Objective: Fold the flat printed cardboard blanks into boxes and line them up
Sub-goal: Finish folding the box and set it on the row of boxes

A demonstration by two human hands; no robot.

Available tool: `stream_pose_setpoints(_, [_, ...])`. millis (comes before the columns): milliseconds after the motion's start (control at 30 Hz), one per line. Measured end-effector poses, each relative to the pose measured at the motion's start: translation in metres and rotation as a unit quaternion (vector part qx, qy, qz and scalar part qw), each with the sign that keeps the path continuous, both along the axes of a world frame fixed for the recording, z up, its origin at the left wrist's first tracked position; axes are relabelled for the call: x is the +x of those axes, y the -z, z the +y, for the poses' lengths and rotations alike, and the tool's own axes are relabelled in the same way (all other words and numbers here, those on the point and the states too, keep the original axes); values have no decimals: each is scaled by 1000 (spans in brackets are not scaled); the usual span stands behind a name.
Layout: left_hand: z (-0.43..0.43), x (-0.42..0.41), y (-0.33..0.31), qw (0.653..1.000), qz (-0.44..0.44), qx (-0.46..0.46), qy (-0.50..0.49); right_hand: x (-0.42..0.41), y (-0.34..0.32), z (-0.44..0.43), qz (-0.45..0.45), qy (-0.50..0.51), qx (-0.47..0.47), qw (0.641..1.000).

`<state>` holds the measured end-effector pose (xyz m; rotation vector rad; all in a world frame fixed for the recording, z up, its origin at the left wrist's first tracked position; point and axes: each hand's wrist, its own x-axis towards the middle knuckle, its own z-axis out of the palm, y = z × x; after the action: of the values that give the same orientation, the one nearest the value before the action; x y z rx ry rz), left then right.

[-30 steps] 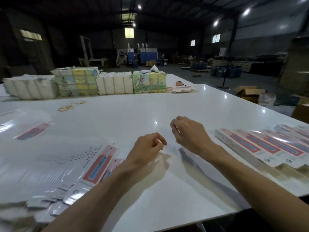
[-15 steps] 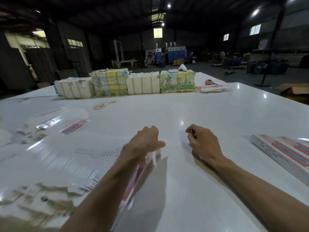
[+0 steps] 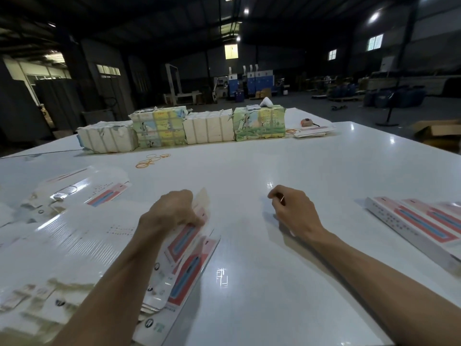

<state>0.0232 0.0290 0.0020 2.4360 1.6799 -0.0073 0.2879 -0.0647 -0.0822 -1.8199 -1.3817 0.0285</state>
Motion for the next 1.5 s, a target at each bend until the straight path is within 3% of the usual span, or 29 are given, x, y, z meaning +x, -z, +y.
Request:
stream_pose_setpoints(133, [6,23,-14,977,-186,-51,90,-1,0,2,13,-9,48,999])
stream_pose_setpoints(233, [0,47,-19,925,-314,-175,122,-2,-8,3,15,-2,160,987])
stream_pose_setpoints(333, [-8,76,-2,874,-374,-268,153,0,-14,1,7,-20,248,969])
stream_pose_setpoints(433, [-16,97,31,848,-426,-269,165,4,-13,1,-26,-41,220,974])
stream_pose_setpoints(600, [-22,109,60,765,-557,-280,162,3,-8,1,-89,-51,140,985])
stream_pose_setpoints(767, [-26,106,64,765,-554,-301,129,3,-13,2,-62,-71,141,986])
stream_pose_setpoints(900, [-30,103,62,706,-581,-376,147,4,-25,0,29,-81,139,987])
stream_pose_setpoints(1033, [-29,102,59,702,-559,-414,154,8,-38,-4,111,-107,104,983])
stream_pose_setpoints(1133, [-29,101,55,654,-560,-475,184,14,-46,-10,197,-143,88,966])
stream_pose_setpoints(1300, [-32,102,51,617,-537,-535,210,17,-51,-16,307,-198,88,927])
stream_pose_setpoints(1500, [-33,103,48,612,-529,-547,214,15,-47,-15,349,-233,89,903])
